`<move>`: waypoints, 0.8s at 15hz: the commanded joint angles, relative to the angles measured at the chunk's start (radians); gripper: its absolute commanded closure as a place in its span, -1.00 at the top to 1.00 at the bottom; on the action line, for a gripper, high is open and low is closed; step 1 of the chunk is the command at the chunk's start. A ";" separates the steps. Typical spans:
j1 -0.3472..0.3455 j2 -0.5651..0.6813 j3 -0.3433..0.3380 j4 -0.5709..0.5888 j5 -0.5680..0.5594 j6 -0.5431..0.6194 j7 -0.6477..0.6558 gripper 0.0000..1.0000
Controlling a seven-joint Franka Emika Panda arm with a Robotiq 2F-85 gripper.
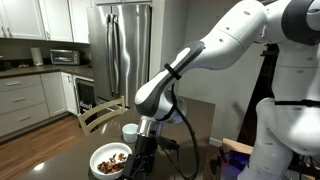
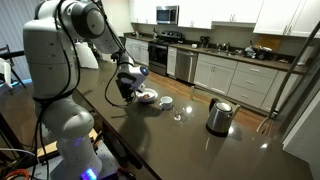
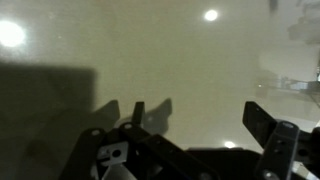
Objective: Use the spoon and put the objects in the bowl into the cup
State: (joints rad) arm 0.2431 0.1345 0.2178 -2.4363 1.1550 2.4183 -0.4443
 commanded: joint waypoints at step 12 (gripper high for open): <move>-0.010 0.066 0.011 0.102 -0.065 0.003 -0.008 1.00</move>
State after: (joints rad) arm 0.2425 0.1544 0.2240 -2.3710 1.1076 2.4248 -0.4281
